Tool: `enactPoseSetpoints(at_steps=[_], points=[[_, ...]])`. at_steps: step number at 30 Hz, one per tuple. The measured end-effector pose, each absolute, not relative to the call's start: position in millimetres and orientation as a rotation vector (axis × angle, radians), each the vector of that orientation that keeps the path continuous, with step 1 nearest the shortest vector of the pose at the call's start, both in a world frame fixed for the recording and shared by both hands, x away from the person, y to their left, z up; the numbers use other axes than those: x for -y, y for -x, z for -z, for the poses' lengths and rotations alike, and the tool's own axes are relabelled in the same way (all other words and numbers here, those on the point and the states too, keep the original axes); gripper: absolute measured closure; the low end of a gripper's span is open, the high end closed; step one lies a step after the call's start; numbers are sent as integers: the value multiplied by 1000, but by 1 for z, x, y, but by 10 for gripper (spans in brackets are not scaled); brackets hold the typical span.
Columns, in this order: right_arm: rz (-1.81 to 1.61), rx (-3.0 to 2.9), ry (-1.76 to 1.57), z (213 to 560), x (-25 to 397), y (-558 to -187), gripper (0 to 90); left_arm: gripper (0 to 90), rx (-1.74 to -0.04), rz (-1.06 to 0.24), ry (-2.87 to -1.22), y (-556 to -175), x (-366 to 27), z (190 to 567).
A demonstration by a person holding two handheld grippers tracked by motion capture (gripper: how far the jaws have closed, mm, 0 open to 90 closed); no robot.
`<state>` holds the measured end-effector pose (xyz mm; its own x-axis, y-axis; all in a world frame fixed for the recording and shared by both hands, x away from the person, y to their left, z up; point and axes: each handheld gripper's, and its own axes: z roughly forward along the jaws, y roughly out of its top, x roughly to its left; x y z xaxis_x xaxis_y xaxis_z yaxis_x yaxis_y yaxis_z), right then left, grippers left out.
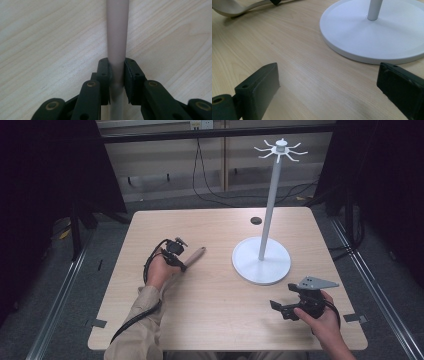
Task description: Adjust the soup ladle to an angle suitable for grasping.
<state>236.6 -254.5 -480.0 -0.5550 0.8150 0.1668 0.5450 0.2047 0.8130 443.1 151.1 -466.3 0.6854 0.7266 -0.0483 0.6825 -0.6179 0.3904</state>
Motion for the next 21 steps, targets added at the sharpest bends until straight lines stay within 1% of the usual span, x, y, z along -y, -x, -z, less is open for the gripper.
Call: enactPoseSetpoints(at_steps=[3, 6, 8, 11, 21], points=[[-1279, -2184, -1283, 480, 255, -237, 39, 762, -1083, -169, -2506, -443, -156, 459], [-1281, -2182, -1278, 480, 255, -237, 39, 764, -1095, -200, -2438, -441, -167, 443], [-1278, -2183, -1279, 479, 254, -237, 39, 764, -1096, -208, -2418, -440, -170, 440], [-1278, -2181, -1272, 478, 252, -236, 39, 765, -1100, -227, -2345, -437, -178, 430], [-1277, -2188, -1271, 479, 251, -237, 39, 765, -1090, -229, -2233, -432, -196, 418]])
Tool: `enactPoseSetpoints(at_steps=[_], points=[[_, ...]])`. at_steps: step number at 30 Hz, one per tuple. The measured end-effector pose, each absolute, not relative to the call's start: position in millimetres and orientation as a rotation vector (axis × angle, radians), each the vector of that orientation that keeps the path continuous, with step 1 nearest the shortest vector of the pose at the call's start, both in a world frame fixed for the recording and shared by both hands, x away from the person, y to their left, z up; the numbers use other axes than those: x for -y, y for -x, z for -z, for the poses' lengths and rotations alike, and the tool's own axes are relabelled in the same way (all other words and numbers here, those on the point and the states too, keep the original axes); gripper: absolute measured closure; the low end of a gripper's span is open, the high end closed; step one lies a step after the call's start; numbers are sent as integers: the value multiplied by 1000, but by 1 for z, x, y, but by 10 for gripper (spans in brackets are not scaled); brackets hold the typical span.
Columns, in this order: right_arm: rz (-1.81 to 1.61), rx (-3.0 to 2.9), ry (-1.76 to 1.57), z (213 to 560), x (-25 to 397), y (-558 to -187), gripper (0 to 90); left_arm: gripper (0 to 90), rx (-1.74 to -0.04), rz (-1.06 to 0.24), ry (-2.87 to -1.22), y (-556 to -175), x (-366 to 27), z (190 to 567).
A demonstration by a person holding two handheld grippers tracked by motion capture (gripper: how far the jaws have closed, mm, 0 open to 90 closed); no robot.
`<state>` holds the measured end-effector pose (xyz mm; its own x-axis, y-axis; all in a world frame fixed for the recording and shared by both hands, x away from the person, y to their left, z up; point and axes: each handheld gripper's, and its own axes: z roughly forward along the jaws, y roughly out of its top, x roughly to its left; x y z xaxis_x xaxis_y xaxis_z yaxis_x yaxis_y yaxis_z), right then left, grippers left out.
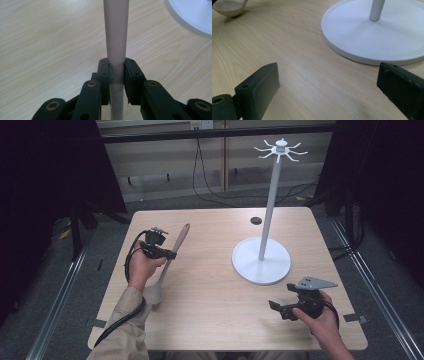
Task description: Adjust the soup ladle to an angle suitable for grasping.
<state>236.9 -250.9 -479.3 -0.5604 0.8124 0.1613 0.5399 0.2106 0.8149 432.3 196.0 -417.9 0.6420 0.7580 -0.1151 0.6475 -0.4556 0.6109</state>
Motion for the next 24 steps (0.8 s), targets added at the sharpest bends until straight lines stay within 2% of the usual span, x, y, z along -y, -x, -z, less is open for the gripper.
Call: enactPoseSetpoints(at_steps=[12, 24], points=[[-1277, -2189, -1270, 479, 250, -236, 39, 766, -1039, -253, -2111, -420, -213, 401], [-1272, -2192, -1274, 479, 249, -236, 39, 767, -979, -301, -2051, -414, -212, 387]])
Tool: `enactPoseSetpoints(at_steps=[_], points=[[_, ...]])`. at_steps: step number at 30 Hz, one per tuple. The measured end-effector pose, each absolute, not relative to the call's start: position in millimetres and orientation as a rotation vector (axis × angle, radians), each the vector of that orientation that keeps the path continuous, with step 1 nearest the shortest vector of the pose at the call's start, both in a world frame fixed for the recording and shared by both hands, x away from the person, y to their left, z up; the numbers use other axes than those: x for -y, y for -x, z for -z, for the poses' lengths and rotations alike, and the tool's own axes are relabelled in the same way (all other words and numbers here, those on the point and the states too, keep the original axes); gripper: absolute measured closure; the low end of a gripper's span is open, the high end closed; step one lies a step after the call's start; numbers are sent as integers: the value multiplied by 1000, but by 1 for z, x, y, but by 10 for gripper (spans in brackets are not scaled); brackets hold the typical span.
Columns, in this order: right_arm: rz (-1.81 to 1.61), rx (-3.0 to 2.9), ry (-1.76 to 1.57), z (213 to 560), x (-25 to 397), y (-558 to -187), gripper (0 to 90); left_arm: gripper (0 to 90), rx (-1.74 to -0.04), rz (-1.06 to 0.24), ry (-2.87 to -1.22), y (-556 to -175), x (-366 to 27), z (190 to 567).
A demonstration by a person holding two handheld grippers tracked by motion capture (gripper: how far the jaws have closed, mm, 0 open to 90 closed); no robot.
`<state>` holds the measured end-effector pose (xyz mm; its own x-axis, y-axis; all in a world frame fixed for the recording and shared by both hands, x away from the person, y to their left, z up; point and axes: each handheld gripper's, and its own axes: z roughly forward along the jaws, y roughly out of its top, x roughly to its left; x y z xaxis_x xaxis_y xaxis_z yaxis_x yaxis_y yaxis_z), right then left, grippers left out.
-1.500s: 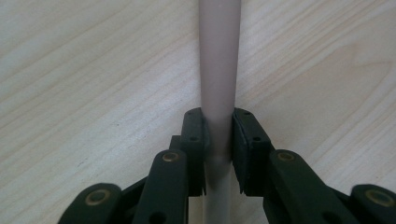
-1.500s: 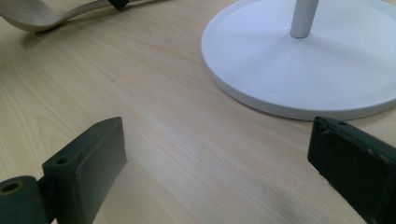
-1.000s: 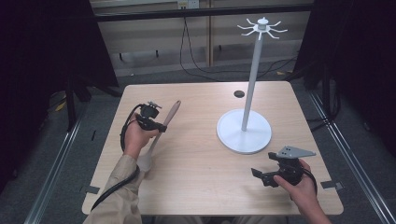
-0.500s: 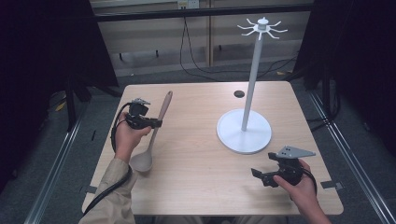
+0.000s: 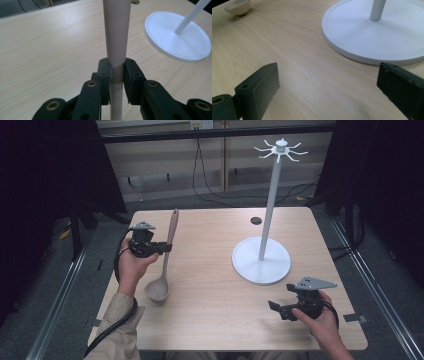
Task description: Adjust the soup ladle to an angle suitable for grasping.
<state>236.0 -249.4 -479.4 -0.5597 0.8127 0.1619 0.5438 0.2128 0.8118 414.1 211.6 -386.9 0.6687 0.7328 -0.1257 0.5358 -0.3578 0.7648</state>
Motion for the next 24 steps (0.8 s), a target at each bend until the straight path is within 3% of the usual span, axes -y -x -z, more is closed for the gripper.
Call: enactPoseSetpoints(at_steps=[24], points=[[-1277, -2188, -1252, 479, 243, -238, 39, 766, -857, -362, -1896, -400, -196, 363]])
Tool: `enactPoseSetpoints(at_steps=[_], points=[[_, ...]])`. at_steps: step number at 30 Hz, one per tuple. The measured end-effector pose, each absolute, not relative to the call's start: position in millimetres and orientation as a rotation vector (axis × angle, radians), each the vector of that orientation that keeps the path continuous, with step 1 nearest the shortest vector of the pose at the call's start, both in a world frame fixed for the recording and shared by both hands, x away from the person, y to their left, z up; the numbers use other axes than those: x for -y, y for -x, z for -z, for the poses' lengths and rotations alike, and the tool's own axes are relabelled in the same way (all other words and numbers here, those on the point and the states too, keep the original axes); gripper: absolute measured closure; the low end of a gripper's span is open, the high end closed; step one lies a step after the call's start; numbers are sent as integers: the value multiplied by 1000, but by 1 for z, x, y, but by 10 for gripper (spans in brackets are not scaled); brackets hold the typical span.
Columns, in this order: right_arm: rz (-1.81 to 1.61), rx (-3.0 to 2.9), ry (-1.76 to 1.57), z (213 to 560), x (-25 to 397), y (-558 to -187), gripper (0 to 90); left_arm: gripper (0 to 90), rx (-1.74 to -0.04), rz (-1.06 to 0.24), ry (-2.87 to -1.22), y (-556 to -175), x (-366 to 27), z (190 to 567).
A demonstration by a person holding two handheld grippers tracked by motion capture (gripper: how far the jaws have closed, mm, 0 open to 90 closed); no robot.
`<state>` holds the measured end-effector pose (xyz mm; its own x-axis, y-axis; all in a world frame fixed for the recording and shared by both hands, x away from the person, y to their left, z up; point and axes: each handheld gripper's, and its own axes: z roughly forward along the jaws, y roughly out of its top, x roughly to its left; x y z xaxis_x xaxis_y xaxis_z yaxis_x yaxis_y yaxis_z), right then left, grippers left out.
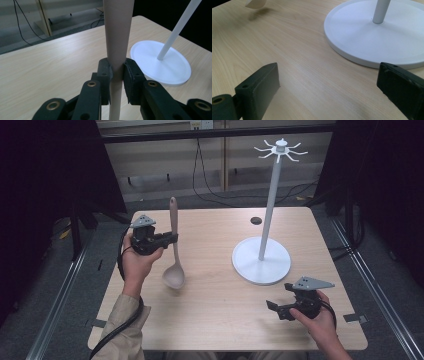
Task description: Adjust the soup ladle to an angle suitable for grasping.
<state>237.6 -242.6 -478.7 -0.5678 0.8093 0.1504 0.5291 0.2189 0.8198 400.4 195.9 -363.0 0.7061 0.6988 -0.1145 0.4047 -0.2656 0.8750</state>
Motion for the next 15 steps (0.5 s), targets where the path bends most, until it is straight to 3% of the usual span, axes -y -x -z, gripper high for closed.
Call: enactPoseSetpoints(at_steps=[15], points=[[-1345, -2069, -1212, 459, 218, -247, 45, 766, -787, -353, -1821, -386, -170, 354]])
